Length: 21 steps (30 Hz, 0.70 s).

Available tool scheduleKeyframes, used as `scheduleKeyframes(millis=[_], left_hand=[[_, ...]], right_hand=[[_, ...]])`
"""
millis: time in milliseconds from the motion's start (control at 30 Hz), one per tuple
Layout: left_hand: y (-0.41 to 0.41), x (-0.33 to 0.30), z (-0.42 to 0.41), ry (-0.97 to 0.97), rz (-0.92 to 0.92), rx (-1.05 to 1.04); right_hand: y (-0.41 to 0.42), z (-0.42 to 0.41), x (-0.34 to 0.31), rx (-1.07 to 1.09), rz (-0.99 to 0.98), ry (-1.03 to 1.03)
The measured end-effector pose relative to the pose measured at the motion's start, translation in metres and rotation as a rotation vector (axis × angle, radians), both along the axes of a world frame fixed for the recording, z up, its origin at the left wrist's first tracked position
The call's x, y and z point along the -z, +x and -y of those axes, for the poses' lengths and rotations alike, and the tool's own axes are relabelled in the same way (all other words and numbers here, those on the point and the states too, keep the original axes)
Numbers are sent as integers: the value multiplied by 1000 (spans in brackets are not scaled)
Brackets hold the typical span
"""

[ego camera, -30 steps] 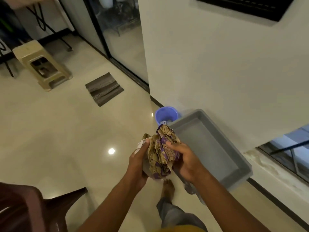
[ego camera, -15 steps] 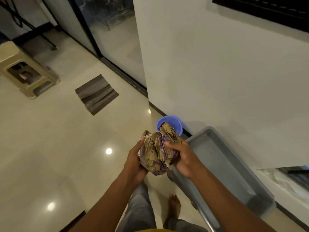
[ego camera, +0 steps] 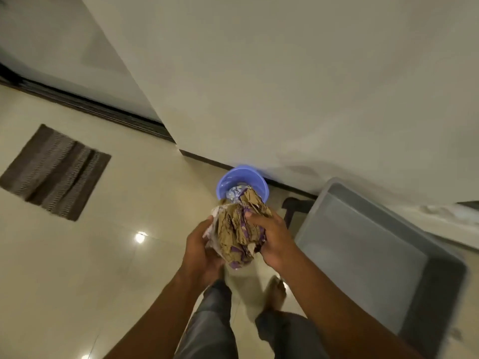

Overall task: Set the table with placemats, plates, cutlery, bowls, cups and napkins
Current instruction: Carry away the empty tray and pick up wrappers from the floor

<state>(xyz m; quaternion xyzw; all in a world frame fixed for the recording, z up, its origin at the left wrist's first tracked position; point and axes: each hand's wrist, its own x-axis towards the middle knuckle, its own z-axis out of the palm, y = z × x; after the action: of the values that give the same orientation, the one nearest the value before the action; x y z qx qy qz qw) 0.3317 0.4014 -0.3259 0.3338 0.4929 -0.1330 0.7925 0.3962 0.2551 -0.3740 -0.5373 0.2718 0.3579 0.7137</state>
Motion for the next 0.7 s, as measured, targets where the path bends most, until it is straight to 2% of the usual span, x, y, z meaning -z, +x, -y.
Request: scheduleKeyframes(millis=[300, 400, 567, 700], left_hand=[[72, 168, -21, 10, -209, 67], [89, 209, -13, -10, -219, 131], [111, 248, -13, -22, -188, 188], [123, 250, -20, 22, -170, 312]], right_hand=[[61, -21, 162, 115, -237, -160], [70, -10, 223, 169, -329, -131], [84, -13, 218, 93, -438, -113], [94, -10, 204, 48, -409, -198]])
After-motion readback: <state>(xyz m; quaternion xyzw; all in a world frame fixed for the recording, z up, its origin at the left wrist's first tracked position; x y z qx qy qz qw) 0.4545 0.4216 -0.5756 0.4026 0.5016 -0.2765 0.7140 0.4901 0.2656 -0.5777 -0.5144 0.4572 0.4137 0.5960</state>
